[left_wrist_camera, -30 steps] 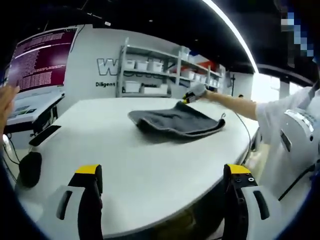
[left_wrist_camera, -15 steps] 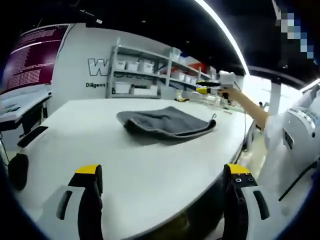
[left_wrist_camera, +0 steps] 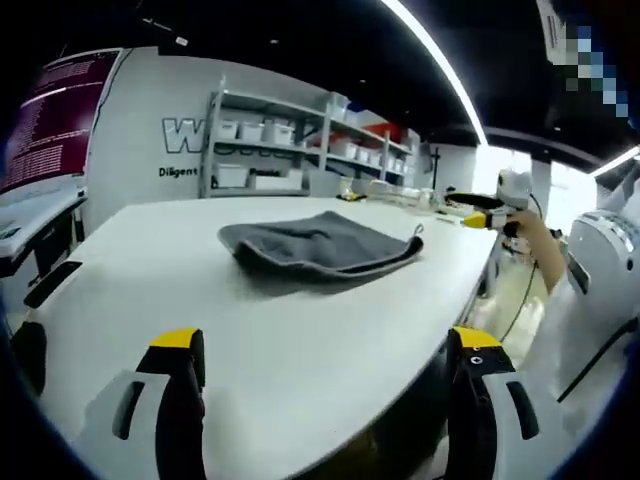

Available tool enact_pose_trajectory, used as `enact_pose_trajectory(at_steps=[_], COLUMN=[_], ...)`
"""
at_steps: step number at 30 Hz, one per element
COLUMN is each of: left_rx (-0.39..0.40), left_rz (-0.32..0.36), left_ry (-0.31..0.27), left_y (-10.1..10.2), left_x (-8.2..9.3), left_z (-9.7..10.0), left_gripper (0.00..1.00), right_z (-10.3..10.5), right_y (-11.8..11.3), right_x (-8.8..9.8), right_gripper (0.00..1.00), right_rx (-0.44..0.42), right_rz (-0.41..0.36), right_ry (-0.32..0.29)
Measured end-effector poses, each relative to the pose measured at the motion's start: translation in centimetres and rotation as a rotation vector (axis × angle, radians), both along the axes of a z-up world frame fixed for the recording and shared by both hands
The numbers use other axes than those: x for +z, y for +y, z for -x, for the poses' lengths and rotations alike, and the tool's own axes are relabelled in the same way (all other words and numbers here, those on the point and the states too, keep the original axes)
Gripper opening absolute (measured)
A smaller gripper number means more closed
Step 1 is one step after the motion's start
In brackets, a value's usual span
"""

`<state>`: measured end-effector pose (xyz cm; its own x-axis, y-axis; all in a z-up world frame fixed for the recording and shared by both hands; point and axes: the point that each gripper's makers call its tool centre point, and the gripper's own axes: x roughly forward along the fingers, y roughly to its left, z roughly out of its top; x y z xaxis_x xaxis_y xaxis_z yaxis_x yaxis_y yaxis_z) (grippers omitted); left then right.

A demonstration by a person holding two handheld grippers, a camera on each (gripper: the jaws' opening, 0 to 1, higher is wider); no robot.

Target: Open the folded towel by lifting each exposed corner and separating the folded layers until the towel lies flat within the target outline without major curled edges

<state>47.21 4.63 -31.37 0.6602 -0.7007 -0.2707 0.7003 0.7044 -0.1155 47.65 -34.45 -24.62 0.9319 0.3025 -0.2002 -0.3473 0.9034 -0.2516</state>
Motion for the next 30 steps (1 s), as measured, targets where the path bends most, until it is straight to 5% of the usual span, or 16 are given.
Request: enact_pose_trajectory(at_steps=[8,16,23,30], left_rx=[-0.011,-0.020,-0.025,-0.001], left_rz=[-0.007,-0.018,-0.025,-0.025], left_ry=[0.008,0.010,0.015,0.014], left_y=[-0.4,-0.6,-0.8,-0.5], left_x=[-0.3,-0.4,-0.7,-0.8], left_z=[0.1,0.1,0.4,0.7], left_gripper=[0.99,0.99,0.99,0.99], right_z=[4.1,6.1,6.0,4.3], right_y=[1.3,0.3,0.9,3.9], right_x=[-3.6,-4.7,-4.9,-4.2], right_gripper=[0.99,0.99,0.99,0.99], right_rx=[-0.060,-0.146,-0.137,-0.026], right_rz=[-0.089,-0.108,-0.089,-0.065], right_ry=[0.011,0.007,0.021,0.022])
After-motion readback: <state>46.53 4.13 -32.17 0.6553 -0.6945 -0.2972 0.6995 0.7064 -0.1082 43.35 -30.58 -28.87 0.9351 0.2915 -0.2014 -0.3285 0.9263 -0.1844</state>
